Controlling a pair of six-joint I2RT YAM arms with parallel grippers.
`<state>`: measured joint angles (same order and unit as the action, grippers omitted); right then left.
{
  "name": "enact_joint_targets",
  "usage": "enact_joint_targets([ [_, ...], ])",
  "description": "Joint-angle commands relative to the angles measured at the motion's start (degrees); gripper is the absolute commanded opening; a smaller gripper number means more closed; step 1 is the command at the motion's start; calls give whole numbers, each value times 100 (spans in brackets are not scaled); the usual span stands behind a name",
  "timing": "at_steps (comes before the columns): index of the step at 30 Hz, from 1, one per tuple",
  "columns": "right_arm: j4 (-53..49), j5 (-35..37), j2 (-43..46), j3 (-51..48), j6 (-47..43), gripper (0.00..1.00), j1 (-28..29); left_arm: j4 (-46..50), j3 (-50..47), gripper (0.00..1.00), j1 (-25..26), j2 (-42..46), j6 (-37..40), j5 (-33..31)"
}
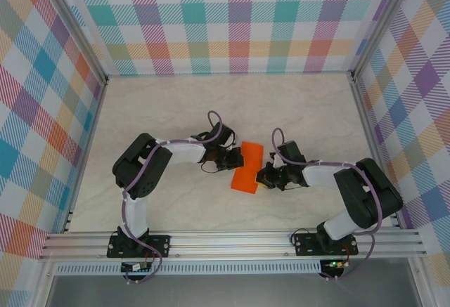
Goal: Fold a paper plane with a square sheet of paper (pick it up from the middle)
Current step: Fold the square sheet of paper in half at the center of the table.
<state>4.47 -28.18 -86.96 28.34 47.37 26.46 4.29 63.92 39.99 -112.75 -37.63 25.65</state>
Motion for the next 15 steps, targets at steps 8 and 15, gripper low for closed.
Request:
enact_joint_targets([
  [8,-124,-387,732,-77,-143,0,8,748,-203,0,79,-558,139,-340],
  [15,236,-429,517,-182,43,0,191,748,-230,0,79,-573,137,-350],
])
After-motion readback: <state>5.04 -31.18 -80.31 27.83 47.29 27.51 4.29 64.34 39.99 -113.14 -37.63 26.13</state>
